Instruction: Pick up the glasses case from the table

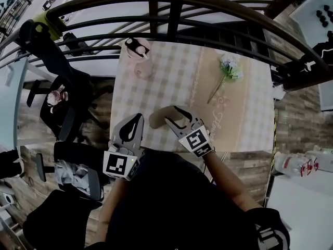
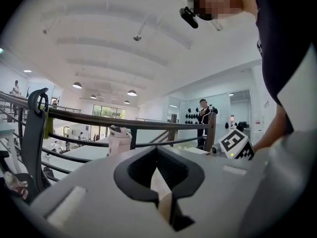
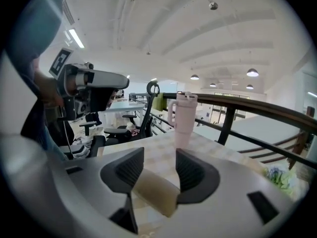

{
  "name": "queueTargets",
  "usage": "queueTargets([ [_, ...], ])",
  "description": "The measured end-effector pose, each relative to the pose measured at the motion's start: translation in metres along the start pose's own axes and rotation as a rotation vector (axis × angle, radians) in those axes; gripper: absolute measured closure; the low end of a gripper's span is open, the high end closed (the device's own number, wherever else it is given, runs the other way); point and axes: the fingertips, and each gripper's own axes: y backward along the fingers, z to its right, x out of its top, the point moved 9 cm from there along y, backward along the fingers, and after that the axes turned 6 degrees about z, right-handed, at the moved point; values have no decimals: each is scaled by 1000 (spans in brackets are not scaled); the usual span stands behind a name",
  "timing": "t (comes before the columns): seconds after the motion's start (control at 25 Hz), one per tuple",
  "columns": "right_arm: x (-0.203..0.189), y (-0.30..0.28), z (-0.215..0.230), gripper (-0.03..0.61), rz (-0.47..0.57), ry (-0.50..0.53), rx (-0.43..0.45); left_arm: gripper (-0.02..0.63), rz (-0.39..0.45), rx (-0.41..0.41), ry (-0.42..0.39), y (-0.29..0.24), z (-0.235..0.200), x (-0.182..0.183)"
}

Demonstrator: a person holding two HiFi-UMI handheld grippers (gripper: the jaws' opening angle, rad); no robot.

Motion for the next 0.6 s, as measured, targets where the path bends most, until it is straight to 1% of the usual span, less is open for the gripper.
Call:
queueTargets([
  [0.08, -3, -4, 0, 405, -29, -4, 12, 604, -3, -16, -5, -3, -4, -2],
  [0.2, -11, -9, 2, 403, -70, -13, 26, 604, -54, -35, 20, -9, -7, -8],
  [0.32, -17, -15, 4, 399, -107, -9, 36, 604, -41, -68, -4, -18, -14, -18],
  [0.4, -21, -19, 5, 394, -130, -5, 47, 604, -56, -78, -5, -20, -17, -24],
  [0.48, -24, -22, 6, 388, -154, 12, 62, 604, -77, -83, 1, -21, -18, -30],
  [0.6, -28, -28, 7, 379, -196, 83, 90, 604, -99, -88, 12, -22, -19, -37],
])
